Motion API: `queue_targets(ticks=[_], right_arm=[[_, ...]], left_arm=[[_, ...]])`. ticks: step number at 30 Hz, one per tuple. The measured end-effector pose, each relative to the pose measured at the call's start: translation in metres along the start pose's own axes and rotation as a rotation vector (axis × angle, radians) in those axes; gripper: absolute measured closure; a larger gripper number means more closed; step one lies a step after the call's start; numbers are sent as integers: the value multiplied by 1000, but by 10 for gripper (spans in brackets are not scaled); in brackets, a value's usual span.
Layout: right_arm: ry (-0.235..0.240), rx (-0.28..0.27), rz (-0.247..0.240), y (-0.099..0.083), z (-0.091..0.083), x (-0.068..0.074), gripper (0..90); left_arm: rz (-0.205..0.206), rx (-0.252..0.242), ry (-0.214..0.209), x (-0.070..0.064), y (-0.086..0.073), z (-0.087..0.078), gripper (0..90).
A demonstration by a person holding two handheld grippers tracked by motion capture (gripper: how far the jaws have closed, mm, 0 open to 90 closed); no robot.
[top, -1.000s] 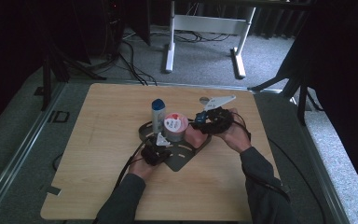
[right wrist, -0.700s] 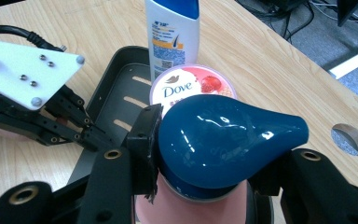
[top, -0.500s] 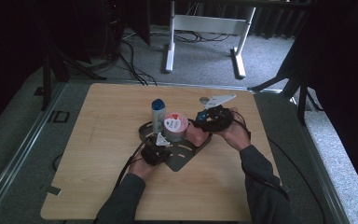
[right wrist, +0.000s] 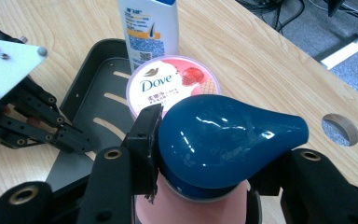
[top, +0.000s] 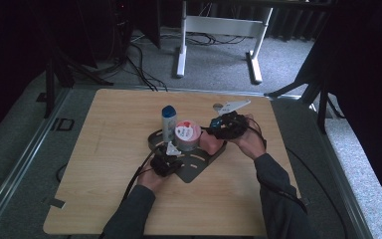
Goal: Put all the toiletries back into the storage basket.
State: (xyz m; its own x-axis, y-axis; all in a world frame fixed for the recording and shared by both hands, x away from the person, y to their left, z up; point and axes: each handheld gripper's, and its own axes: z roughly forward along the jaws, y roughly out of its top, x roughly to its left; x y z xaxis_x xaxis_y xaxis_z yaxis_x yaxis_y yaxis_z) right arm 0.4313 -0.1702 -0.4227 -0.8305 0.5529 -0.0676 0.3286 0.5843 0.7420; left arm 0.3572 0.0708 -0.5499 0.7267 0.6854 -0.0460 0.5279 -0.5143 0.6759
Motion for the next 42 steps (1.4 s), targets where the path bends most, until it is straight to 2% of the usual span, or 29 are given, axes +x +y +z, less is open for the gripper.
queue_targets(ticks=[10, 21, 42], right_arm=[[-12, 24, 6, -6, 12, -6, 530], [-16, 22, 6, -8, 19, -9, 530], [-32, 14, 47, -8, 29, -20, 530]], left_arm=[[2, 2, -3, 1, 0, 0, 900], [-3, -1, -5, 1, 0, 0, 900], [-2, -1, -5, 0, 0, 0, 900]])
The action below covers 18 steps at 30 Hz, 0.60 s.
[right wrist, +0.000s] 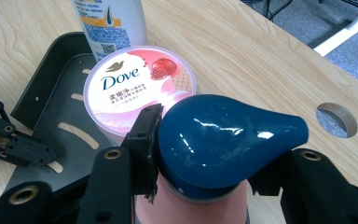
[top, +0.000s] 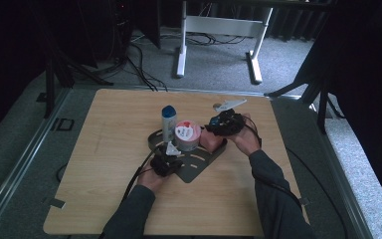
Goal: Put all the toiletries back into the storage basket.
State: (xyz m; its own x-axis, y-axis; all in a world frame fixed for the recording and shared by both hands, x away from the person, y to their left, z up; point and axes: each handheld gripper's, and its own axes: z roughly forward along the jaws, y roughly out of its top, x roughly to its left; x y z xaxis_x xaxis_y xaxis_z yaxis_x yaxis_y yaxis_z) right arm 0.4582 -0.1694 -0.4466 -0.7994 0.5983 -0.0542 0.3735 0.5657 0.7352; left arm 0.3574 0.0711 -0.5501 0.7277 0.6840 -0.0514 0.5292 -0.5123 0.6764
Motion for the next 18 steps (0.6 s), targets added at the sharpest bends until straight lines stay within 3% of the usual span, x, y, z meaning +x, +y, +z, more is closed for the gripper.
queue_targets(ticks=[18], right_arm=[[-18, -18, 37, -6, 2, 1, 529]], left_arm=[[7, 2, -4, 0, 0, 0, 900]])
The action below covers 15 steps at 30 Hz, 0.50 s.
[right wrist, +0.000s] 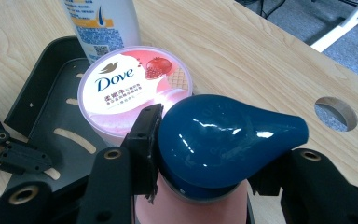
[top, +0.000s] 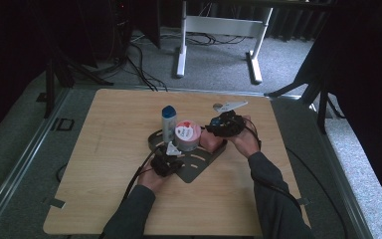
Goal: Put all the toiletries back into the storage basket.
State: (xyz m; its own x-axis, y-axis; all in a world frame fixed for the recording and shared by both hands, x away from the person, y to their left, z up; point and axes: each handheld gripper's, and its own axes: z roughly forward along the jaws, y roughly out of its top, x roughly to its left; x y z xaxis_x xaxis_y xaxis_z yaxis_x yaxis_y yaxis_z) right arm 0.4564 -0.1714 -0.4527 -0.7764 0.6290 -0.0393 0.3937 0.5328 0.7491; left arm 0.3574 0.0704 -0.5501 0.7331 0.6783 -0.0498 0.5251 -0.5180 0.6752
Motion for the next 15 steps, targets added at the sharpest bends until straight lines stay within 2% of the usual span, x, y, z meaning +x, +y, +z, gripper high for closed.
queue_targets(ticks=[15], right_arm=[[0, 0, 10, 0, 1, 0, 526]], left_arm=[[-2, -2, -2, 0, 0, 0, 900]])
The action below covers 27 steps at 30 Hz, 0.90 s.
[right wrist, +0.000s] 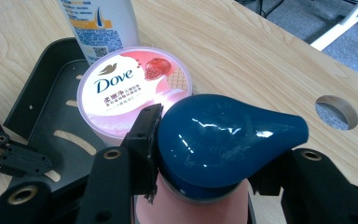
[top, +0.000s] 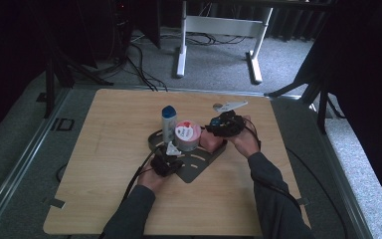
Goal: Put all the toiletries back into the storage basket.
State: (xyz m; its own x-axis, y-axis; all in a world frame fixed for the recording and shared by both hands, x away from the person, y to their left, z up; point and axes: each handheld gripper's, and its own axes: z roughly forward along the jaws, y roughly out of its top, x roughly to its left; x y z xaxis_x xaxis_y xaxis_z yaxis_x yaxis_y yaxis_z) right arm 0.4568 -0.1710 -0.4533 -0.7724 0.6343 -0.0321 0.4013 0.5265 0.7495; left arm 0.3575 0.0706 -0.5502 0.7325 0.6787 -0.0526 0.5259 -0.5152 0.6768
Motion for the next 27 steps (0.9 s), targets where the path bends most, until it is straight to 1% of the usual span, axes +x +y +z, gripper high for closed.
queue_targets(ticks=[3, 8, 11, 19, 20, 22, 24, 27], right_arm=[[0, 2, 3, 0, 1, 0, 517], [29, 7, -5, 0, 2, 0, 424], [25, 10, -13, 0, 3, 3, 379], [16, 12, -28, -1, 4, 7, 330], [11, 15, -37, -1, 4, 7, 322], [7, 15, -42, -2, 3, 8, 310], [0, 19, -49, -3, 3, 9, 306], [5, 17, -42, -3, 3, 7, 299]], left_arm=[[0, 0, 1, 0, 0, 0, 900], [-2, -7, 4, -1, -1, 0, 900], [-2, -9, 7, -1, -1, 0, 900], [6, -8, 19, -3, -1, 0, 897], [5, -8, 18, -3, 0, -1, 890], [1, -9, 13, -2, 1, -1, 841], [7, -3, 16, -2, 1, -1, 833], [7, 0, 15, -3, 2, -1, 834]])
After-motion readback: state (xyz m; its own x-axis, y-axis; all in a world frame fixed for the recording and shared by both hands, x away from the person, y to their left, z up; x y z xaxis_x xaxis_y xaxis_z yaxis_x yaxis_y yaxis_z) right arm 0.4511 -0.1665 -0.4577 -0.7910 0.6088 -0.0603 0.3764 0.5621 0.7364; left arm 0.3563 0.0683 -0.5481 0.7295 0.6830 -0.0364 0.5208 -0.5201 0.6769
